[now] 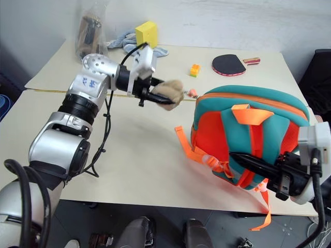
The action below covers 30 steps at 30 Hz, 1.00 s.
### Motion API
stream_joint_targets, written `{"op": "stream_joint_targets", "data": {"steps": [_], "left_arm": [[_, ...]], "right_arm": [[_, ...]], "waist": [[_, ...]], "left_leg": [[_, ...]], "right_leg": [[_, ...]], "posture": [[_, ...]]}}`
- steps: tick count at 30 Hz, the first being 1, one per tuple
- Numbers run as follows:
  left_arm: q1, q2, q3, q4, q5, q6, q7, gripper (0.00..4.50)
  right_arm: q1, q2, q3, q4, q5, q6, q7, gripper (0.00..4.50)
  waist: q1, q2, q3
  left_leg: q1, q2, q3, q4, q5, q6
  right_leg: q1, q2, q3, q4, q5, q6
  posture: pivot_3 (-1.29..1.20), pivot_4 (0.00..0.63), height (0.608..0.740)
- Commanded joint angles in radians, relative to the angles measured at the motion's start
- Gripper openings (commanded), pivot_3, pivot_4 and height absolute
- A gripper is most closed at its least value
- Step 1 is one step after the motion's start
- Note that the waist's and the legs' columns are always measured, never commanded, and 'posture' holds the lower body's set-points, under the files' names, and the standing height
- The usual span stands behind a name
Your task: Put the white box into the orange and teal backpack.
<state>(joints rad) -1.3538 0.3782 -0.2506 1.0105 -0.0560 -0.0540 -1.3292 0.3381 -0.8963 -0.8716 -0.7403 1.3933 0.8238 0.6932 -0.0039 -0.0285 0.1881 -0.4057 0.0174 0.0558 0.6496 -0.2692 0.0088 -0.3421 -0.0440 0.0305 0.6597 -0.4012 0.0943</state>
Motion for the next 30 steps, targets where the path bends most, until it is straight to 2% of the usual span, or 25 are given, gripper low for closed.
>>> {"op": "stream_joint_targets", "data": {"steps": [1,6,9,12,14,18,20,22,23,25,30], "left_arm": [[0.078,-0.011,-0.032,0.031,0.08,-0.083,0.052,1.64],[0.165,-0.124,-0.061,0.02,0.129,-0.107,0.147,1.64],[0.194,-0.186,-0.058,0.004,0.136,-0.092,0.186,1.64],[0.2,-0.208,-0.027,-0.021,0.112,-0.04,0.188,1.64],[0.206,-0.196,-0.004,-0.043,0.088,0.011,0.155,1.64],[0.234,-0.133,0.045,-0.127,0.028,0.122,0.056,2.94],[0.257,-0.083,0.051,-0.167,0.028,0.15,0.034,3.66],[0.313,-0.002,0.027,-0.21,0.058,0.104,-0.012,4.32],[0.345,0.039,0.013,-0.232,0.073,0.063,-0.038,4.5],[0.394,0.109,0.022,-0.28,0.049,0.073,-0.107,4.5],[0.408,0.3,0.133,-0.39,-0.079,0.227,-0.245,4.5]], "right_arm": [[0.038,0.023,-0.041,-0.005,-0.042,-0.037,0.025,0.0],[0.048,0.016,-0.04,0.011,-0.076,-0.058,0.031,0.0],[0.049,0.011,-0.012,0.013,-0.163,-0.084,0.041,0.0],[0.039,0.013,0.022,0.027,-0.231,-0.098,0.034,0.0],[0.039,0.008,0.042,0.054,-0.206,-0.065,0.027,0.68],[0.071,-0.023,0.065,0.078,-0.304,-0.072,0.091,1.87],[0.075,-0.039,0.023,0.131,-0.299,-0.057,0.125,2.59],[0.09,-0.048,-0.043,0.21,-0.288,-0.043,0.185,3.29],[0.103,-0.05,-0.072,0.245,-0.295,-0.04,0.218,3.63],[0.166,-0.062,-0.132,0.3,-0.339,-0.039,0.315,4.38],[0.292,-0.14,-0.349,0.534,-0.441,-0.042,0.533,4.47]], "waist": [[0.001,0.0,0.0],[0.004,-0.001,0.0],[0.004,-0.001,0.0],[0.003,-0.001,0.0],[0.001,-0.001,0.0],[-0.001,0.0,0.0],[-0.002,0.0,0.0],[-0.001,0.0,0.0],[-0.002,0.0,0.0],[0.0,0.0,0.0],[0.004,0.0,0.0]], "left_leg": [[0.0,0.0,0.0,0.0,0.0,0.0],[-0.001,0.0,0.0,0.002,-0.002,0.004],[-0.001,-0.001,0.0,0.002,-0.002,0.004],[-0.001,-0.001,0.0,0.001,-0.002,0.004],[-0.001,-0.001,0.0,0.001,-0.002,0.003],[-0.001,-0.001,0.0,0.0,-0.001,0.001],[-0.001,0.0,0.0,0.0,0.0,0.0],[0.0,0.0,0.0,0.0,0.0,0.0],[0.0,0.0,0.0,0.0,0.0,0.0],[0.001,0.0,0.0,-0.001,0.0,0.0],[-0.001,-0.001,0.0,-0.001,-0.002,0.004]], "right_leg": [[0.0,0.0,0.0,0.0,0.0,0.0],[0.0,-0.001,0.0,0.0,0.0,0.0],[0.0,-0.001,0.0,0.0,0.0,0.0],[-0.001,-0.001,0.0,0.001,0.0,0.0],[-0.001,-0.001,0.0,0.001,0.0,0.0],[-0.001,-0.001,0.0,0.001,0.0,0.0],[-0.001,0.0,0.0,0.001,0.0,0.0],[-0.001,0.0,0.0,0.001,0.0,0.0],[-0.001,0.0,0.0,0.001,0.0,0.0],[0.0,0.0,0.0,0.0,0.0,0.0],[0.0,-0.002,-0.001,0.0,0.0,-0.001]], "posture": [[0.0,0.15,0.74],[0.0,0.15,0.74],[0.0,0.15,0.74],[0.0,0.15,0.74],[0.0,0.15,0.74],[0.0,0.15,0.74],[0.0,0.15,0.74],[0.0,0.15,0.74],[0.0,0.15,0.74],[0.0,0.15,0.74],[0.0,0.15,0.74]]}}
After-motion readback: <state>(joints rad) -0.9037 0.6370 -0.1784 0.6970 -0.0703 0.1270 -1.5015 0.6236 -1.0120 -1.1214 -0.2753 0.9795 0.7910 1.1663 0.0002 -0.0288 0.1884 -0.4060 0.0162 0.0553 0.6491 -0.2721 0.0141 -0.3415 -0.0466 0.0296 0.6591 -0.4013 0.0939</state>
